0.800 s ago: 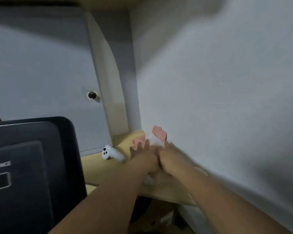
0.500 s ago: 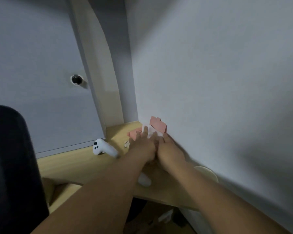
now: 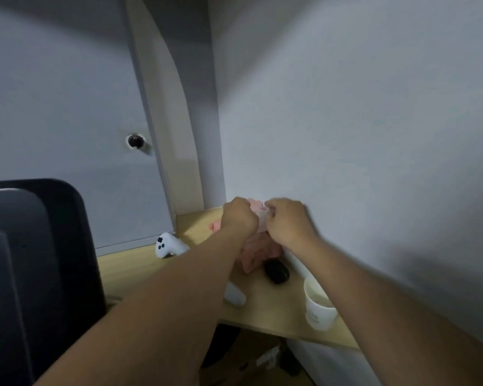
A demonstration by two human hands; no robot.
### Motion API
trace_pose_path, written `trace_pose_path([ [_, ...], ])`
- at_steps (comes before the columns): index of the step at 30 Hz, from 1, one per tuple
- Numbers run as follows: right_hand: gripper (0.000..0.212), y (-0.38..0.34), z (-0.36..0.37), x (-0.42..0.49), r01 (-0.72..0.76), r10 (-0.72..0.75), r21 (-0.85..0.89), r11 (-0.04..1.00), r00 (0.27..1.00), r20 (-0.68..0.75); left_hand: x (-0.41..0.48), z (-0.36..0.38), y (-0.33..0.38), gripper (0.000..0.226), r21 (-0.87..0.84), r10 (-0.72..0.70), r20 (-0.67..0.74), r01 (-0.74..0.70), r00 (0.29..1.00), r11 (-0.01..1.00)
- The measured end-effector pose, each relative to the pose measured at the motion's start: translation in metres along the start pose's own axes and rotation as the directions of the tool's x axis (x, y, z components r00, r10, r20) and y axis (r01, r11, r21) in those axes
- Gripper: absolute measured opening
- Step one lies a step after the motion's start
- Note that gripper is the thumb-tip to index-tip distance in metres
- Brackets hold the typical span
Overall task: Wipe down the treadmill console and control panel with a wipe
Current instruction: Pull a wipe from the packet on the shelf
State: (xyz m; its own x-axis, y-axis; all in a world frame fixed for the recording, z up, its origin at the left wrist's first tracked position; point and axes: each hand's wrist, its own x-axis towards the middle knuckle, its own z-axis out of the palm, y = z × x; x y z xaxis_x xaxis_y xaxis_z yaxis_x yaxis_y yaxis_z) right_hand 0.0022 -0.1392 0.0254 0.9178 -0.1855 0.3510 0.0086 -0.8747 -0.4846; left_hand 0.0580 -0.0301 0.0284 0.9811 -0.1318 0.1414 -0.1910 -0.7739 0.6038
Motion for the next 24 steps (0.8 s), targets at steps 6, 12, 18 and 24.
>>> trace_pose_path([
  [6,0.051,0.02,0.03,-0.027,-0.112,0.063,0.18,0.977,0.964,0.26,0.0,0.037,-0.031,0.037,0.278,0.021,0.314,-0.113,0.949,0.954],
  [12,0.049,0.014,0.045,-0.025,-0.293,0.254,0.482,0.826,0.956,0.146,0.05,0.078,-0.064,0.048,0.214,0.015,0.217,-0.062,0.976,0.975],
  [18,0.066,0.013,0.06,-0.025,-0.37,0.305,0.481,0.795,0.929,0.209,0.033,0.056,-0.041,0.062,0.07,0.06,0.244,-0.08,0.968,0.994],
  [24,0.062,0.015,0.063,-0.028,-0.323,0.264,0.472,0.82,0.946,0.189,0.025,0.06,-0.032,0.039,-0.082,0.144,0.124,-0.134,0.982,0.988],
])
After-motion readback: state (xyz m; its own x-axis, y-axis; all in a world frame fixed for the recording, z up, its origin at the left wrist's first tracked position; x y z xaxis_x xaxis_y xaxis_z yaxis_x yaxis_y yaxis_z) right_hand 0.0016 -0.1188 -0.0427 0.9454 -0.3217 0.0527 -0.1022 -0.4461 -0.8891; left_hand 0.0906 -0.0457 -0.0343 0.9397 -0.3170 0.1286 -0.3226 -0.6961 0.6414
